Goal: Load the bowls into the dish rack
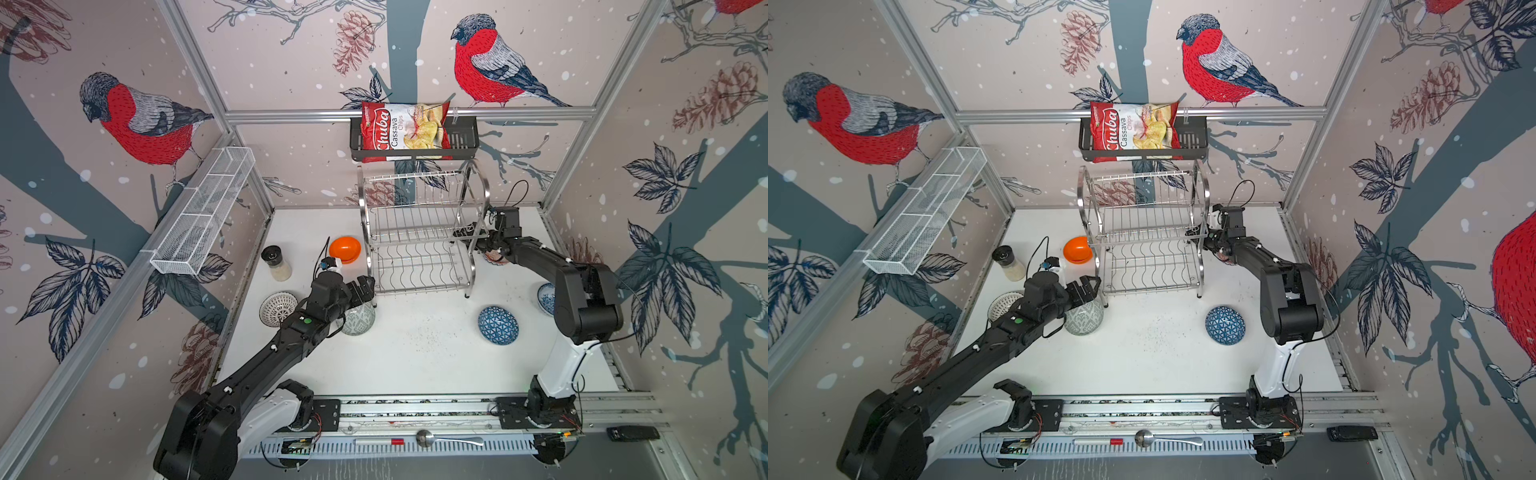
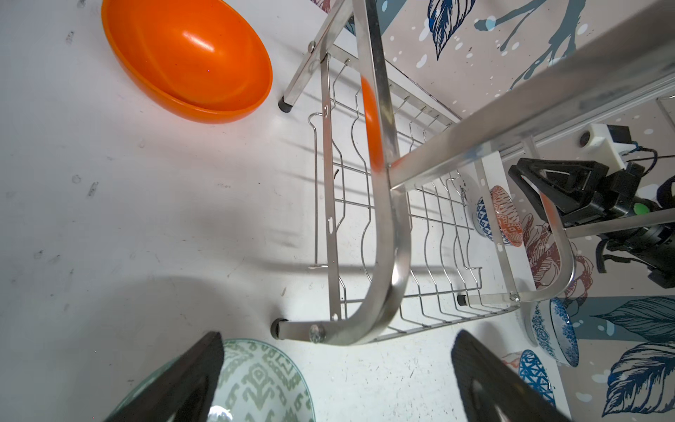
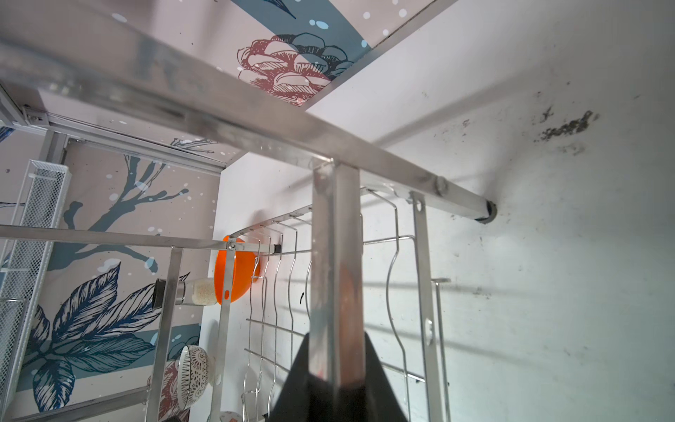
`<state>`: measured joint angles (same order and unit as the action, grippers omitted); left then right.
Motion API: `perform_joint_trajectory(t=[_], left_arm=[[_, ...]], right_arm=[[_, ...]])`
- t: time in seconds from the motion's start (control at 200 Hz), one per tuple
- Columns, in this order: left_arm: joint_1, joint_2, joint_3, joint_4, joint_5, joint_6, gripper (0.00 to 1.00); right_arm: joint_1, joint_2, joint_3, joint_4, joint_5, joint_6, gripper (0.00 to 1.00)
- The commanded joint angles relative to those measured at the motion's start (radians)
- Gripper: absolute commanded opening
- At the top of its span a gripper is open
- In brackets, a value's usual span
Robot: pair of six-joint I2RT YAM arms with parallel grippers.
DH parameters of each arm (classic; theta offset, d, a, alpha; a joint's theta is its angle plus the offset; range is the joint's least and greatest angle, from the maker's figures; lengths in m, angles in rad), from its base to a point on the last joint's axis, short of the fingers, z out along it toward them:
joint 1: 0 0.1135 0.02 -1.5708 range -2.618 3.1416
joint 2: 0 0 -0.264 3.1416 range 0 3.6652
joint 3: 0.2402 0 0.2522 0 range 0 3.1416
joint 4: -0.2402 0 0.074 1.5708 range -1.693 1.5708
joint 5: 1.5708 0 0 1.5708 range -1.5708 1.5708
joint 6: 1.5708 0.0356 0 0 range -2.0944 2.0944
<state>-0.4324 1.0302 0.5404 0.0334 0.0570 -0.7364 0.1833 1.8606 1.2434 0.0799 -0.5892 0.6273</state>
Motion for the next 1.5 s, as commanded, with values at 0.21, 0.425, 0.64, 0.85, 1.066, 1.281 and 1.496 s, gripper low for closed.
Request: perform_joint_trajectory(t=[0.21,0.425,0.64,0.85,1.066,1.281,1.496], left_arm=[[0.006,0.068,0.069,0.009,0.016,0.008,0.98],[0.006,0.117,0.098,0.016,0.026,0.005,0.97],[0.006,0.125,0.11,0.013,0.019,0.008,0.97],[0.008,0.14,0.115,0.011,0.023,0.009,0.98],[0.007,0.145,0.113,0.013,0.024,0.01,0.97],[0.009,0.144,0.109,0.014,0.024,0.014,0.98],[0.011,0.148,0.105,0.022,0.039,0.008,0.98]], right_arm=[[-0.005,0.036,0.041,0.109,0.042,0.05,0.07],[-0.013,0.074,0.069,0.115,0.026,0.077,0.08],[-0.017,0.111,0.107,0.12,0.003,0.097,0.08],[-0.015,0.155,0.146,0.122,-0.014,0.118,0.1],[-0.006,0.193,0.196,0.097,-0.038,0.113,0.1],[0.005,0.165,0.163,0.102,0.005,0.132,0.1],[0.015,0.166,0.139,0.138,0.022,0.173,0.12]])
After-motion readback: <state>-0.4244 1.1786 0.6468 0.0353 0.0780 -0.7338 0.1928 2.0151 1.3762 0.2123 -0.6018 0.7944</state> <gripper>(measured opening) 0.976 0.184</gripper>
